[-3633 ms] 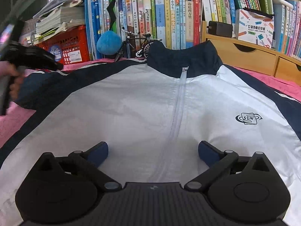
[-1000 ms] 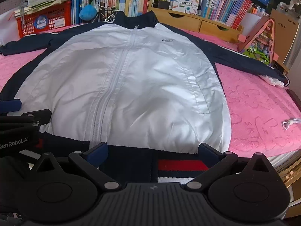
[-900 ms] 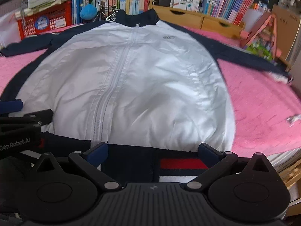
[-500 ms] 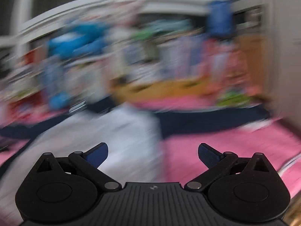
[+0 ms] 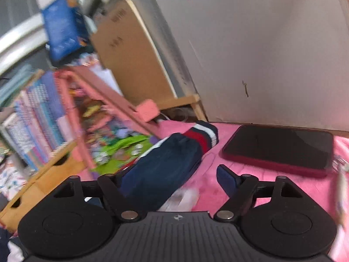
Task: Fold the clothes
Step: 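Grasp the striped navy cuff with the right gripper and lift it, then fold the held sleeve across the white body with the right gripper and release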
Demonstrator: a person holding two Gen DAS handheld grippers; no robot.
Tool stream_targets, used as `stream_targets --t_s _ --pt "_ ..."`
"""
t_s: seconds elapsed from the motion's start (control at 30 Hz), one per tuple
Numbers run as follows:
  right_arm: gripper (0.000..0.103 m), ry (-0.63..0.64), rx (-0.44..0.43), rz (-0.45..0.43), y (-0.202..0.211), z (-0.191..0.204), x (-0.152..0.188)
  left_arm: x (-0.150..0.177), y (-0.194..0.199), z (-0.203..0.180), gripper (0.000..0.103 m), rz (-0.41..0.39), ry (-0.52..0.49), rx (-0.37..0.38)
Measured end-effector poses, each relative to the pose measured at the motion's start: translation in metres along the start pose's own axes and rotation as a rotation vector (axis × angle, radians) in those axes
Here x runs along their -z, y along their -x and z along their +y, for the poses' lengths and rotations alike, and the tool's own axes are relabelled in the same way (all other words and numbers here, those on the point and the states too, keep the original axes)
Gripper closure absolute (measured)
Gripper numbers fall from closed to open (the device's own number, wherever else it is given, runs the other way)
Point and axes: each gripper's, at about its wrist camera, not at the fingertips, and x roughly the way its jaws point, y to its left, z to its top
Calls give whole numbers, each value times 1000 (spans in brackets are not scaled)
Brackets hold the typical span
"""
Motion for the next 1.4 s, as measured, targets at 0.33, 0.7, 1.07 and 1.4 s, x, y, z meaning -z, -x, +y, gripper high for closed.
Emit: stream_targets --t_s 0.33,0.7,1.07,1.4 --pt "57 40 125 135 -97 9 -18 2 -12 -29 0 63 -157 -100" --pt "84 248 -209 -33 4 113 -3 -1 -14 -29 0 68 -164 -107" --pt "59 813 -868 358 121 384 232 -4 -12 -28 0 66 -151 -100" --pt "7 846 -866 357 166 319 216 -25 12 0 6 0 140 55"
